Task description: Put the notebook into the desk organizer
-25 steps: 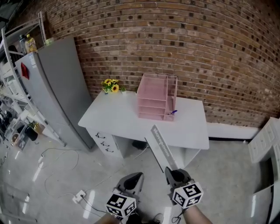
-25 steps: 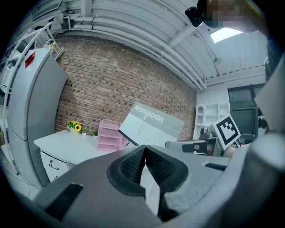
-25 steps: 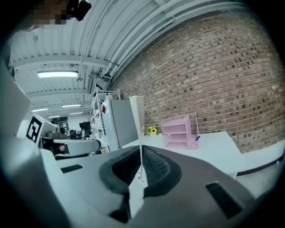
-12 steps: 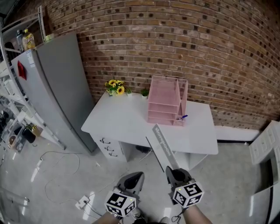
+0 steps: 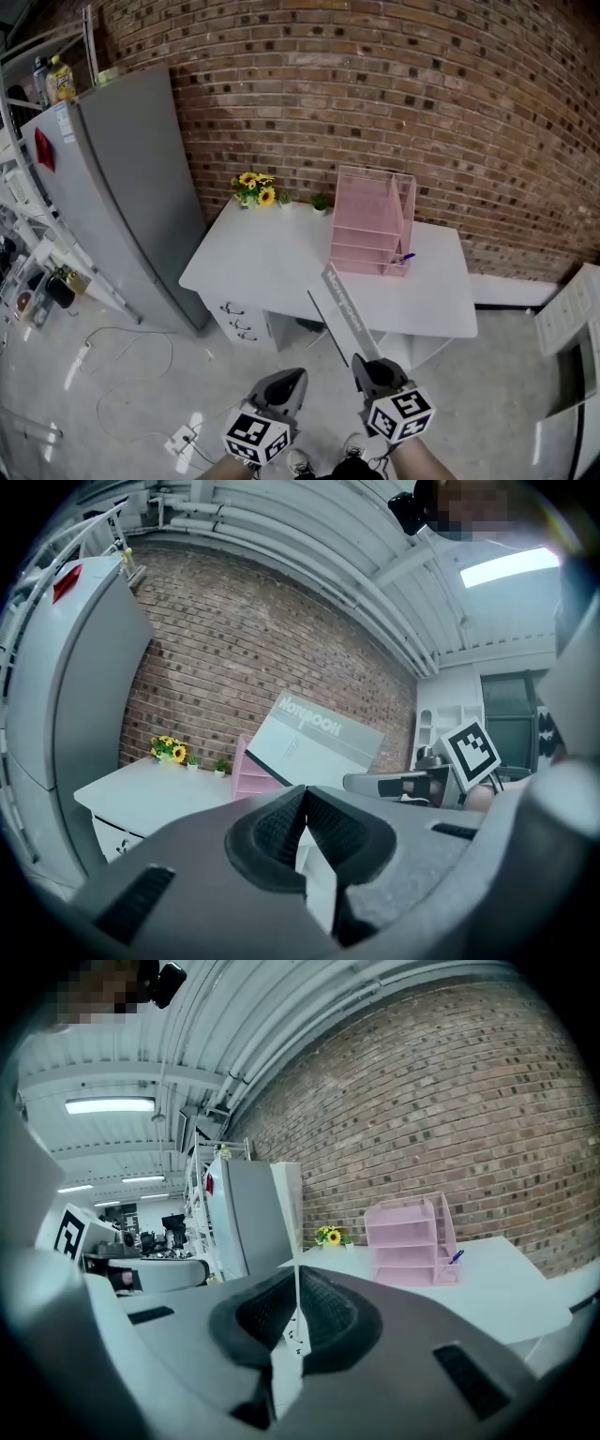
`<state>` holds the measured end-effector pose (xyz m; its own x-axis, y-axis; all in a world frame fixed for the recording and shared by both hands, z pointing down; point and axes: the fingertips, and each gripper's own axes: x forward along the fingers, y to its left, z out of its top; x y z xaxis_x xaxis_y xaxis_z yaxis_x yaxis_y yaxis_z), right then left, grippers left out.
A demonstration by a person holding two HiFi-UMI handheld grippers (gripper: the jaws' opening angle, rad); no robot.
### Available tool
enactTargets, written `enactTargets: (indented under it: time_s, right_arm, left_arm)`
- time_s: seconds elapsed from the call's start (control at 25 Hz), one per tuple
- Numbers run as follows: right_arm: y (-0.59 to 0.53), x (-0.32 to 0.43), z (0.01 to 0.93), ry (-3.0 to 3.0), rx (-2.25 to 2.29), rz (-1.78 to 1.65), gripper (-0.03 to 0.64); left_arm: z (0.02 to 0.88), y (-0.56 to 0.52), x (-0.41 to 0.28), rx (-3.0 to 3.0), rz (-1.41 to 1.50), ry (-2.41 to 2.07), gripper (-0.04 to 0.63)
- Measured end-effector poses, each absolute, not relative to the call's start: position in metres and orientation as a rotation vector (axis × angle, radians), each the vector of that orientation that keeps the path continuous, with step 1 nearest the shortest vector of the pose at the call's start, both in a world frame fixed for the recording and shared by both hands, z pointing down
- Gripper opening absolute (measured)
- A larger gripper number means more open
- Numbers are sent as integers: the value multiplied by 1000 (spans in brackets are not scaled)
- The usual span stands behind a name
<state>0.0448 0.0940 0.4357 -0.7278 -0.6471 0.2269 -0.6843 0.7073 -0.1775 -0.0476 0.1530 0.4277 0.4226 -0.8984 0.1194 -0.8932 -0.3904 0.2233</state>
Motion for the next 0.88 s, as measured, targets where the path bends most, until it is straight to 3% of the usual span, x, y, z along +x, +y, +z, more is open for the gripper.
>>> enactTargets:
  time_s: [0.88]
  right_arm:
    - [-46, 73, 447, -2810, 990, 474, 12]
  left_arm:
    - [433, 25, -10, 2356, -4, -1641, 5]
